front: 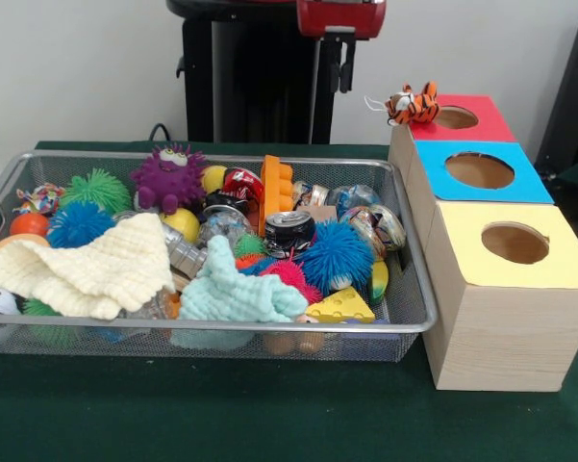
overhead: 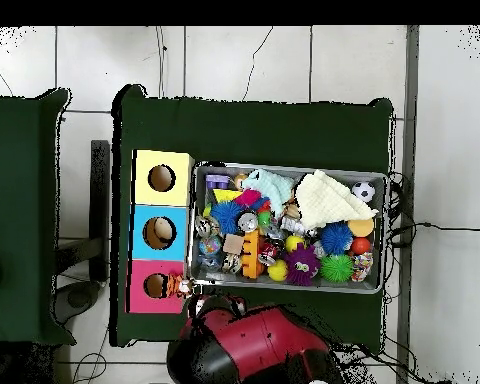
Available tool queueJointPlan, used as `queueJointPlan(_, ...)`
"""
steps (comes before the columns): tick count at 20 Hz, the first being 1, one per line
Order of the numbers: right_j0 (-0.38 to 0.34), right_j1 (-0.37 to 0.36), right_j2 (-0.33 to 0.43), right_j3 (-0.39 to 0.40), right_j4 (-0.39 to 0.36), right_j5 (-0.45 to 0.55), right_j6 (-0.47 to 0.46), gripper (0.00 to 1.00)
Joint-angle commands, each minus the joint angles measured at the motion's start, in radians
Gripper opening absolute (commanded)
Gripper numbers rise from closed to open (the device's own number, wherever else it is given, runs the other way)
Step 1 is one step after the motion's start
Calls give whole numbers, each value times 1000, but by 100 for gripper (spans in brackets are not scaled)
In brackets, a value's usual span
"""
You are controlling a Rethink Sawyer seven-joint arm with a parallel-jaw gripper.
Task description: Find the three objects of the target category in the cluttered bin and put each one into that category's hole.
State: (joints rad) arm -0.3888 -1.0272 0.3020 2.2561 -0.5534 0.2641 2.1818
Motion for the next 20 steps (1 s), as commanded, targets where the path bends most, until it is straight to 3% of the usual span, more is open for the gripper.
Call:
queueJointPlan(1, 52, 86, 2, -107, -51, 59, 8, 0)
queueJointPlan(20, 105, 225, -73, -172, -94, -107, 51, 0)
